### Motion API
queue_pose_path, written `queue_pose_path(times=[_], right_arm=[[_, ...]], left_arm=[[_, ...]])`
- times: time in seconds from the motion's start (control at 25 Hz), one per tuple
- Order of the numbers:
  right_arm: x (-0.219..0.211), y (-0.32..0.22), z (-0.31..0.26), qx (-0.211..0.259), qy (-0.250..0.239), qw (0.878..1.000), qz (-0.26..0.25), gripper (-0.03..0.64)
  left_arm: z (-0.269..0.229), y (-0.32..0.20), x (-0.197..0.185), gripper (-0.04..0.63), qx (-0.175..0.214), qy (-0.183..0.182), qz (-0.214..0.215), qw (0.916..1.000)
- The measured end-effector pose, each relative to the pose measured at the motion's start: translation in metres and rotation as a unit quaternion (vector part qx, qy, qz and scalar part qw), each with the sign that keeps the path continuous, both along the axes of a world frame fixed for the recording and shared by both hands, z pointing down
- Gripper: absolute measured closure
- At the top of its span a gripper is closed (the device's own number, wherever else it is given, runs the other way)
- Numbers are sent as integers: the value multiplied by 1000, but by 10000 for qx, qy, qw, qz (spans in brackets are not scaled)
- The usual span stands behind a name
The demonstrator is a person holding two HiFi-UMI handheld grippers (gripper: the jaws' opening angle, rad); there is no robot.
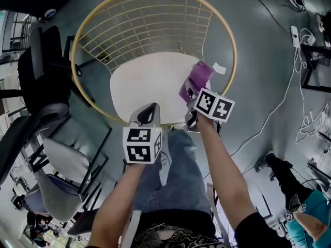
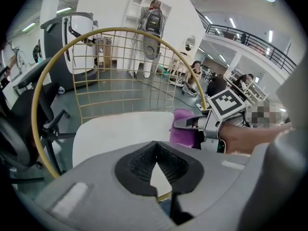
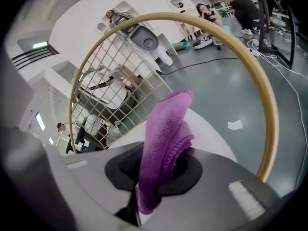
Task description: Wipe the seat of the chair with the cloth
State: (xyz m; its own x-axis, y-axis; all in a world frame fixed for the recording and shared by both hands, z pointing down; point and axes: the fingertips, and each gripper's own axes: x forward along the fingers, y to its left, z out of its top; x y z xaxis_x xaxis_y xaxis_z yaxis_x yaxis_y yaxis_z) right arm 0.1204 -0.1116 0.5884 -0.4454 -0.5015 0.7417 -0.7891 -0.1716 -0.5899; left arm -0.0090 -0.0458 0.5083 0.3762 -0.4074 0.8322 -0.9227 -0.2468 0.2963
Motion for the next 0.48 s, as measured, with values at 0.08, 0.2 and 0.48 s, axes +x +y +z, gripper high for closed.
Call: queue_pose_path(times=[0.08,0.2,0.48], right_arm=[[-22,3,-9,146,-87,9995,-278,554],[-63,12,-19,297,-175,9968,-723,554],[-163,34,-28,438,-386,9836,-1707,555]], left_arm=[[0,5,-12,595,31,-40,-63,10000],[-2,11,-34,595,84,-77,-178,9998],[-2,19,-85,595,103,-163,-385,9991]])
